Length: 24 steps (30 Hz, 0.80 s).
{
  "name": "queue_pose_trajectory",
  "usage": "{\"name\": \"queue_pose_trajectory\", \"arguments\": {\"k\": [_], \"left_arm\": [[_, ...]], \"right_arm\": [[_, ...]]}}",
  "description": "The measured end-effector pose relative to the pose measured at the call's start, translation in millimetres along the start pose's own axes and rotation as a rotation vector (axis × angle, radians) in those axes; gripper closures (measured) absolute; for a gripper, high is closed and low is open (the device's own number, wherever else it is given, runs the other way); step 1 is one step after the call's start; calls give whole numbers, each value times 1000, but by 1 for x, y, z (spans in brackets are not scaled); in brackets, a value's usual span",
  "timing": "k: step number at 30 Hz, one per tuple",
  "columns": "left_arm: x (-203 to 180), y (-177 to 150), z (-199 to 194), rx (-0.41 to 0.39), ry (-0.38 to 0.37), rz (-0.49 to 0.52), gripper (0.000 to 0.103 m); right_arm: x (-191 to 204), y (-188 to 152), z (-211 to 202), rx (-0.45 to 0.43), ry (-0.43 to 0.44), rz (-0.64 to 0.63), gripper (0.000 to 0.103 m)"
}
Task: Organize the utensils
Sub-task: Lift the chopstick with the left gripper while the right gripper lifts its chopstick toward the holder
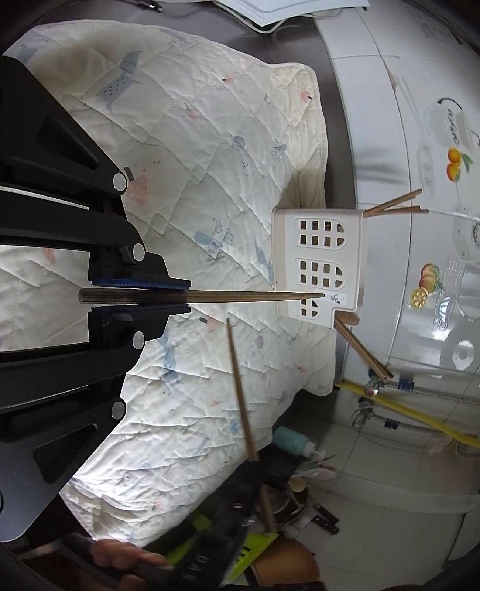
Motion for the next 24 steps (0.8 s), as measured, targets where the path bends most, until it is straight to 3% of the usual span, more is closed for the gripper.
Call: {"name": "queue_pose_trajectory", "arguments": {"k": [8,17,24], "left_arm": [[9,-14,9,75,21,35,98],[17,-1,8,53,51,45,98],[19,22,-1,-29,37,5,98]], "right_arm": [[3,4,3,-3,21,3,96],[3,14,1,-21,21,-11,96],[-4,42,-4,-54,23,-37,96]]}}
Point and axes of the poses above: each gripper's, at about its wrist camera, not at the fingertips, and z roughly the way its jaws point, x to its left, y to its top, the point moved 8 cm from there along z, roughly the way its jaws point, and after that the axes turned 9 degrees about -z, right-handed, at the moved point
